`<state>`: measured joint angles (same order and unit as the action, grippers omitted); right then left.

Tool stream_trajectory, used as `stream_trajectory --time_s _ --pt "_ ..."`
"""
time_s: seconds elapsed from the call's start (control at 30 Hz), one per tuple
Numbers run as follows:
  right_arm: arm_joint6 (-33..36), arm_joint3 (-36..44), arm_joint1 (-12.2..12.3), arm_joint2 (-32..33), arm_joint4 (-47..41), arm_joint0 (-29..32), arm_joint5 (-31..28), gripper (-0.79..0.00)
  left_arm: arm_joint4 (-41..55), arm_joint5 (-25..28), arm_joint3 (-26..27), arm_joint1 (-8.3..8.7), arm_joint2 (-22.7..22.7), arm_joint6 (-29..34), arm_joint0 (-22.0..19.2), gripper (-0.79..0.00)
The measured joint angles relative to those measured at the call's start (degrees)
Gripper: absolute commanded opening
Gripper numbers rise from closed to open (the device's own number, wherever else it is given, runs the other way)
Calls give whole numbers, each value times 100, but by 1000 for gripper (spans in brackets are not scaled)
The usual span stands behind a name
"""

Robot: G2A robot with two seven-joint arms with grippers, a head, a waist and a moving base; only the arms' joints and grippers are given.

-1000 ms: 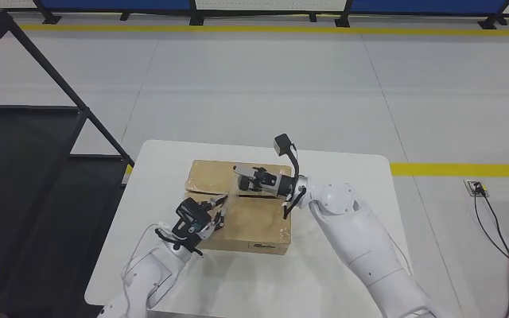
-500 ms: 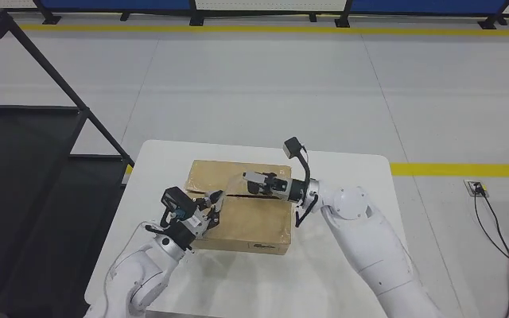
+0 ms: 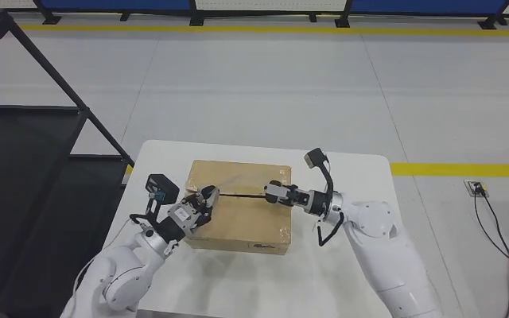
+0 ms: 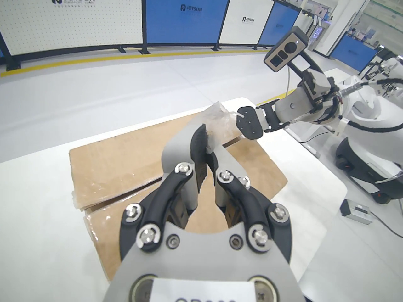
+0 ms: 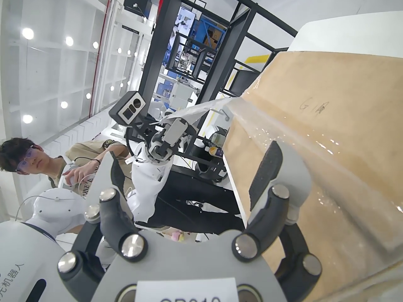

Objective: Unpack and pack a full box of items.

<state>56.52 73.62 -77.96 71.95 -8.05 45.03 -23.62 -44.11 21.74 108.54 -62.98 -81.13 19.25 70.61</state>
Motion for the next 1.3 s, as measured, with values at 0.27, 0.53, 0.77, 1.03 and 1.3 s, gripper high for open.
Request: stream_trajectory --time_s 0.27,0.53,0.77,1.03,1.3 --pt "-197 77 65 114 -83 205 -262 0 1170 -404 244 29 -227 1054 -77 -785" --pt "-314 -112 102 98 -170 228 -379 0 1398 -563 333 49 -274 1501 -140 -785" --pt "-294 -222 140 67 -189 240 -373 0 1398 -562 333 49 -273 1501 -140 -785" --pt "-292 -249 173 -28 -102 158 -211 0 1736 -936 415 31 -154 1566 -64 -785" --pt "-282 -369 195 -75 -245 60 -250 0 2567 -1548 575 25 -188 1955 -75 -785"
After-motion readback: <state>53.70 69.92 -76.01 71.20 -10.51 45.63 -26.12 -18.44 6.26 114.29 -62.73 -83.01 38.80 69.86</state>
